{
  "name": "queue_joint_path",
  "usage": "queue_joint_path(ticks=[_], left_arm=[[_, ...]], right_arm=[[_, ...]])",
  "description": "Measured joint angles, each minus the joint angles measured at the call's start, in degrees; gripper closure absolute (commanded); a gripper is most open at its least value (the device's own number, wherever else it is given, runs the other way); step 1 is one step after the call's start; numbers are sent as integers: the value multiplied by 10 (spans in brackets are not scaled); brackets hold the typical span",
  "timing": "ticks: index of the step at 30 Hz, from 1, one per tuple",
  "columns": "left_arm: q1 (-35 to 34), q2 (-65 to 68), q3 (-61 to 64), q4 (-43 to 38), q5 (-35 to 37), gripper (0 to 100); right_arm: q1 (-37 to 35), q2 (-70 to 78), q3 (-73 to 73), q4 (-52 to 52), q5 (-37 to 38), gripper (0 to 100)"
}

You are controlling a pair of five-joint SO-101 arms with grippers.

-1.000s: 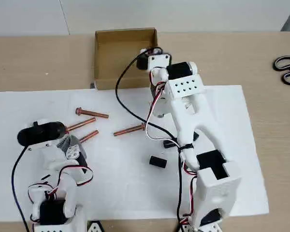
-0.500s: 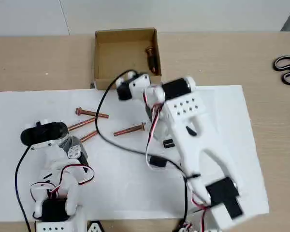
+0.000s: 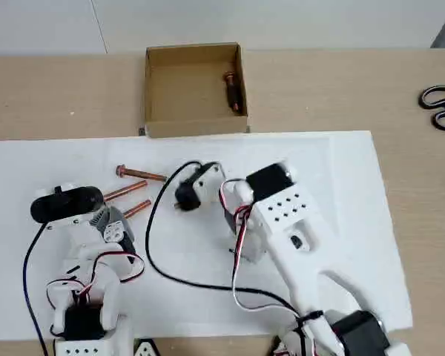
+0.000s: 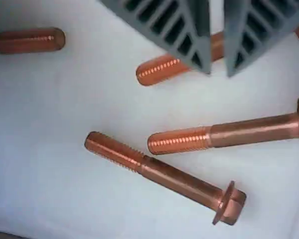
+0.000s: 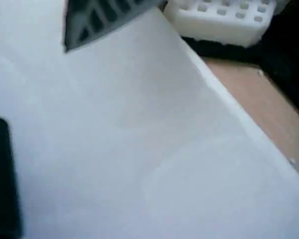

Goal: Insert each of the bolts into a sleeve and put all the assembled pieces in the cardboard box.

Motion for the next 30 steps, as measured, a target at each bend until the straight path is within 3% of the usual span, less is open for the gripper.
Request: queue_joint_path(ticks=[9,30], left_arm=[[0,0,0,0,0,993],[0,0,0,0,-4,993]], right_arm=[[-7,12,1,-24,73,746],[-7,142,3,-113,82,746]])
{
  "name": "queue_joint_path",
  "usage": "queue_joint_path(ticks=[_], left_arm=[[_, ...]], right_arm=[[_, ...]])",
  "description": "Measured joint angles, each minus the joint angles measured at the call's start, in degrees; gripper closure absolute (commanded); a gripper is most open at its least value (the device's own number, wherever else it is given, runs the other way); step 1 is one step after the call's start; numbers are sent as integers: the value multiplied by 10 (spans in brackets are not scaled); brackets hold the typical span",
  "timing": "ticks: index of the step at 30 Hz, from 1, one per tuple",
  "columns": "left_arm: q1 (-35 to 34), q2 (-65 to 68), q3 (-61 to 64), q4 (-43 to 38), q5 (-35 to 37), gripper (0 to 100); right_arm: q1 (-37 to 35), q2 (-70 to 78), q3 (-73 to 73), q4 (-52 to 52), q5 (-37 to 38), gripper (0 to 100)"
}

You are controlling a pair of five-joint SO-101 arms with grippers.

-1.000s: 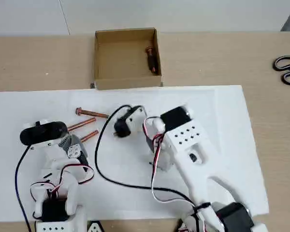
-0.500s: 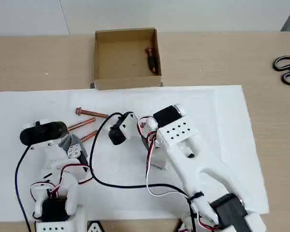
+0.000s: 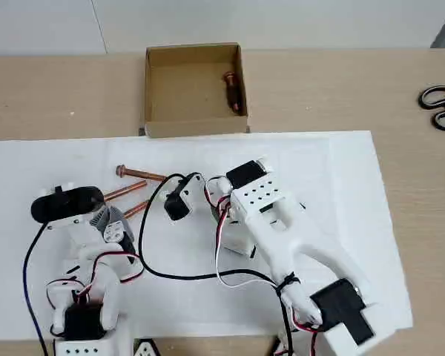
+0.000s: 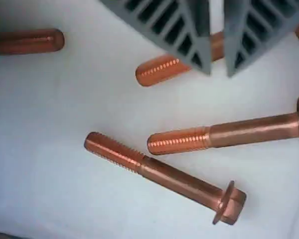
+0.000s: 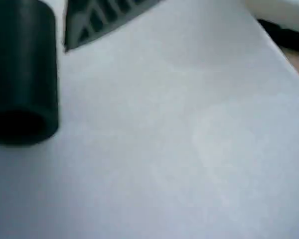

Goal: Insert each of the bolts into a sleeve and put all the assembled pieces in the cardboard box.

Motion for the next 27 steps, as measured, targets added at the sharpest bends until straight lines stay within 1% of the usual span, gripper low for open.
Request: queue_joint_path(ticks=[7,11,16,18,21,23,27], left_arm=[[0,0,0,0,0,993],[0,0,0,0,0,993],[0,0,0,0,0,993],[0,0,0,0,0,993],[0,0,0,0,0,993],[0,0,0,0,0,993],[0,0,0,0,0,993]], right_arm=[[-3,4,11,-3,0,746],[-24,5,59,-12,-1,746],[-34,5,67,-20,-6,749],[-33,5,67,-22,-8,782],[-33,5,67,-33,-8,870],[-33,4,67,-40,-8,909],[-33,6,67,-48,-8,913]])
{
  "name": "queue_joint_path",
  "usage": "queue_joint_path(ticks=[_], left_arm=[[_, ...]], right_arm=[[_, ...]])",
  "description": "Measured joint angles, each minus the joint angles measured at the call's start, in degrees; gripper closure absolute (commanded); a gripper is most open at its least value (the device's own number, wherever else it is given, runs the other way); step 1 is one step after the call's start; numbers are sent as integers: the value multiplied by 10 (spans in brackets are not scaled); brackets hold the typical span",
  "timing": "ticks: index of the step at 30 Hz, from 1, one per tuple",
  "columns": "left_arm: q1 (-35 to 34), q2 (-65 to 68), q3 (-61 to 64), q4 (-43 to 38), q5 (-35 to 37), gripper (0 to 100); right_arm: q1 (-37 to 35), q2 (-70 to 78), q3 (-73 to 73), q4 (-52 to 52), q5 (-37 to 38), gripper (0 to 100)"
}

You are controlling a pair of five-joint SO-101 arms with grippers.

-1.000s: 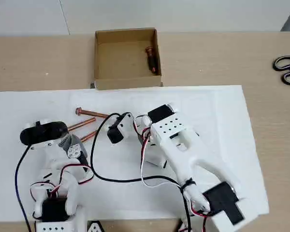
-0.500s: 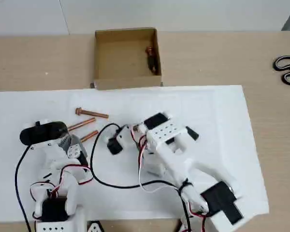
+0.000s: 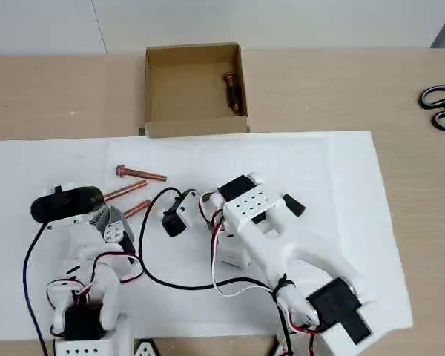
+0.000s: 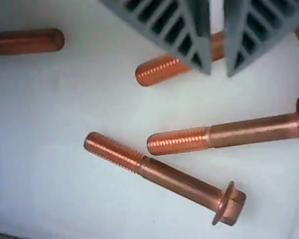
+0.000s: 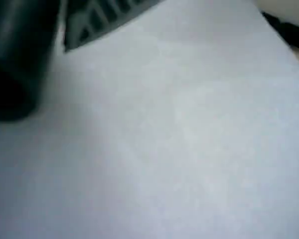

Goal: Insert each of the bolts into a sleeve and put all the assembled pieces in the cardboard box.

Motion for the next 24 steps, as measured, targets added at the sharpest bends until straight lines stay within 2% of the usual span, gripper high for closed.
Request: queue_joint_path(ticks=[16,21,24], left_arm=[[0,0,0,0,0,993],[0,0,0,0,0,993],[0,0,0,0,0,993]], right_arm=[[0,29,-4,-9,0,908],[0,42,-4,-18,-15,810],[-5,44,3,-18,-20,808]])
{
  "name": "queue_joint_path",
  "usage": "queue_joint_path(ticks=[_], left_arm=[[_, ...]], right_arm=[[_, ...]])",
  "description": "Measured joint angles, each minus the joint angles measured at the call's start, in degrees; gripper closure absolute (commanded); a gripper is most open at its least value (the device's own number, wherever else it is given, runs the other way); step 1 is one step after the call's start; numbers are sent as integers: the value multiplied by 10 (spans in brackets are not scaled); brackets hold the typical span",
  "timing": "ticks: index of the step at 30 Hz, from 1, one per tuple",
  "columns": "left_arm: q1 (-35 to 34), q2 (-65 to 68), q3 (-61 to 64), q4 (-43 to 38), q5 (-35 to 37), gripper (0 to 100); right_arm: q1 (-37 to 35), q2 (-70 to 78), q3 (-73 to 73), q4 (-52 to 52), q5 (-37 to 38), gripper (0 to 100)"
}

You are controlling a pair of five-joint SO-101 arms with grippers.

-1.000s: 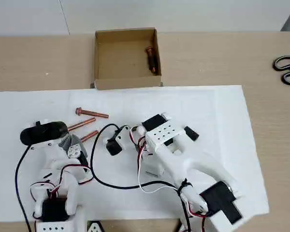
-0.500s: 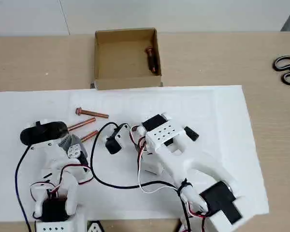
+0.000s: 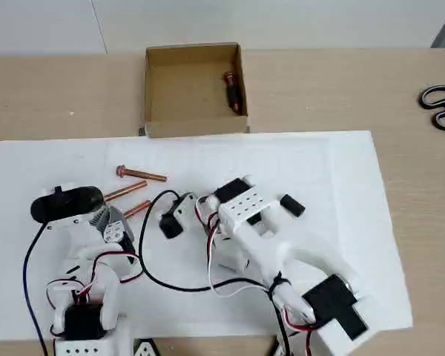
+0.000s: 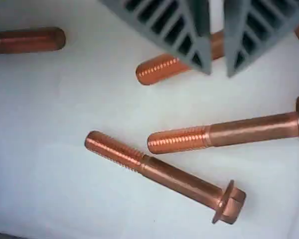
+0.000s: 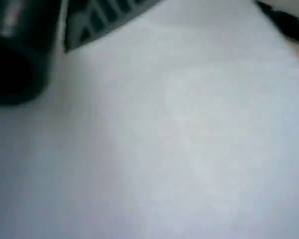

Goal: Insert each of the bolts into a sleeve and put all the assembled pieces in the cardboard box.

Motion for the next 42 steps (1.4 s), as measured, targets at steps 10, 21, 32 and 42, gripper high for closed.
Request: queue_joint_path(ticks=[10,21,32,42], left_arm=[[0,0,0,0,0,993],[0,0,0,0,0,993],[0,0,-75,0,0,993],[0,60,-196,0,-2,993]], right_arm=[[5,3,-4,-11,0,921],[15,-18,-32,12,-13,995],[67,-161,-48,41,-59,996],[198,-229,-48,93,-111,995]])
